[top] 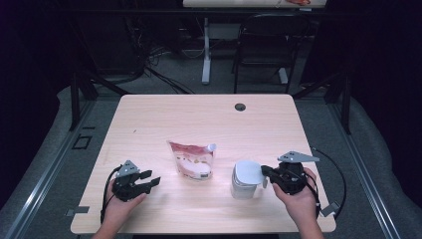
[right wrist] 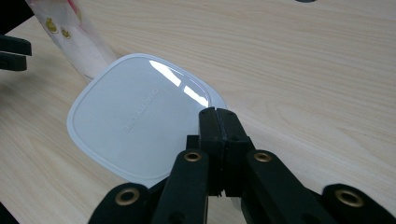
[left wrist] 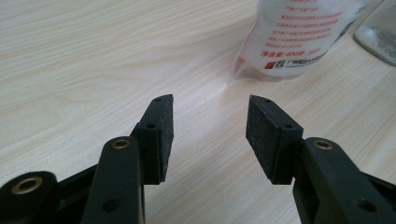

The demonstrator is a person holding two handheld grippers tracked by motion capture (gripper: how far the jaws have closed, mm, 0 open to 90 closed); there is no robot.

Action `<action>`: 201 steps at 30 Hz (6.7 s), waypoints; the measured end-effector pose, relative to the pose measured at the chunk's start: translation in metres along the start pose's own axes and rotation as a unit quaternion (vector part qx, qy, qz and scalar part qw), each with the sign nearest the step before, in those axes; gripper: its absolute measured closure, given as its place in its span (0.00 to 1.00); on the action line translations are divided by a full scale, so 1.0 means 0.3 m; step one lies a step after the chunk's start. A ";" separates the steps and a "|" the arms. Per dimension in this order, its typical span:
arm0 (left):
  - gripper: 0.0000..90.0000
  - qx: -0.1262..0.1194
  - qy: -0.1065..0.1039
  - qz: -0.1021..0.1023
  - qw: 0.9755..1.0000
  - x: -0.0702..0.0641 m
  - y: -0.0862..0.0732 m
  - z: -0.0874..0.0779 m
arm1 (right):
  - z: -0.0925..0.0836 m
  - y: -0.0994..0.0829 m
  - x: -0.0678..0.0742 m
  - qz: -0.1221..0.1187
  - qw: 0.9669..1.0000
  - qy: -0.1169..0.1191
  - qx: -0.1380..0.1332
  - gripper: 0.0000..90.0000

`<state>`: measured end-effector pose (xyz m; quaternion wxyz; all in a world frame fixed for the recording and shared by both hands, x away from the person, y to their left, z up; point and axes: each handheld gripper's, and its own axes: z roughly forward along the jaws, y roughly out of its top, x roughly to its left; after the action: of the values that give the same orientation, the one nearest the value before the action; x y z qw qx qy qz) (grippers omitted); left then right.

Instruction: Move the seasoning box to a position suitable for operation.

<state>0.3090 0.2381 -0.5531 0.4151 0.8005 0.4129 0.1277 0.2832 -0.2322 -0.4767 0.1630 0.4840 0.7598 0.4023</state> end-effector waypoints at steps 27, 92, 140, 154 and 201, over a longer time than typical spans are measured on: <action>0.58 0.000 0.002 0.001 1.000 0.002 0.000 0.001 | -0.001 -0.005 -0.007 0.007 1.000 0.002 0.000 1.00; 0.58 0.001 0.003 -0.003 1.000 0.003 0.000 -0.005 | 0.019 -0.117 -0.092 0.055 0.998 -0.011 -0.011 0.91; 0.57 0.000 0.002 -0.005 1.000 0.003 0.000 -0.004 | 0.062 -0.195 -0.044 0.008 1.000 -0.008 0.022 0.91; 0.57 0.000 0.002 -0.004 1.000 0.003 0.000 -0.003 | 0.066 -0.188 -0.055 0.008 1.000 -0.012 0.017 0.91; 0.57 -0.034 -0.049 -0.020 0.998 -0.009 0.114 -0.048 | 0.120 -0.120 -0.141 0.011 1.000 0.021 -0.011 0.85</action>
<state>0.3183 0.2333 -0.5174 0.4643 0.7827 0.4036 0.0943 0.3046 -0.2601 -0.5327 0.1476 0.4824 0.7531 0.4224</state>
